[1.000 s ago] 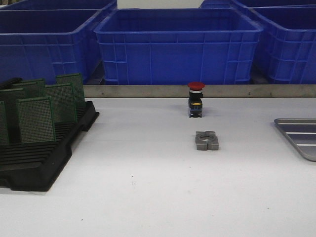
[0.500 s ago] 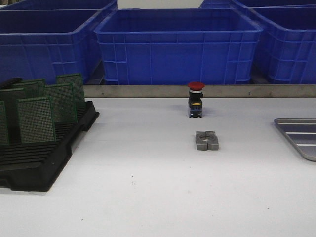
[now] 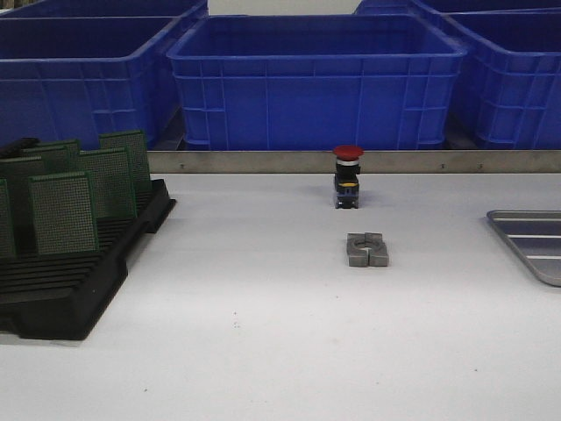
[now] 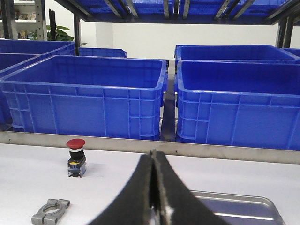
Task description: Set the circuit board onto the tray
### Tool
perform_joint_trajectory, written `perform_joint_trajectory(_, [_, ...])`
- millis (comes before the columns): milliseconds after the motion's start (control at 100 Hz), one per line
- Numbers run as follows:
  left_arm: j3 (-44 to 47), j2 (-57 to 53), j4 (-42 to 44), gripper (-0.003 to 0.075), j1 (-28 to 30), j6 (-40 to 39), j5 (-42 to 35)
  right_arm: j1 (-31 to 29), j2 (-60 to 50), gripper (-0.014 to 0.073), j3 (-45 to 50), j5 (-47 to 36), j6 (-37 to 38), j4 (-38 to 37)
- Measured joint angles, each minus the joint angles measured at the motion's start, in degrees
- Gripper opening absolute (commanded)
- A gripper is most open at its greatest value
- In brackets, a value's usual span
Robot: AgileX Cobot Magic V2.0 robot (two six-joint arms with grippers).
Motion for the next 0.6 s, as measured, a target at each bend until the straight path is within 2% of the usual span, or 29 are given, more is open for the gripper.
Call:
perform_joint_trajectory(280, [-0.52, 7.79, -0.6, -0.0015, 0.0, 3.29, 1.18, 0.0, 0.0, -0.0067, 0.0, 0.0, 0.0, 0.0])
perform_joint_trajectory(350, [-0.52, 8.6, -0.96, 0.0015, 0.0, 3.51, 1.23, 0.0, 0.0, -0.0067, 0.0, 0.0, 0.0, 0.0])
perform_joint_trajectory(440, [-0.52, 9.08, -1.17, 0.014, 0.0, 3.82, 1.23, 0.0, 0.0, -0.0067, 0.0, 0.0, 0.0, 0.0])
perform_joint_trajectory(490, [-0.52, 9.17, -1.27, 0.0246, 0.0, 4.23, 1.23, 0.0, 0.0, -0.0067, 0.0, 0.0, 0.0, 0.0])
perform_joint_trajectory(540, [-0.52, 9.17, -1.27, 0.0386, 0.0, 4.35, 1.23, 0.0, 0.0, -0.0067, 0.0, 0.0, 0.0, 0.0])
perform_joint_trajectory(600, [-0.52, 9.17, -1.4, 0.05, 0.0, 4.35, 1.32, 0.0, 0.0, -0.0067, 0.0, 0.0, 0.0, 0.0])
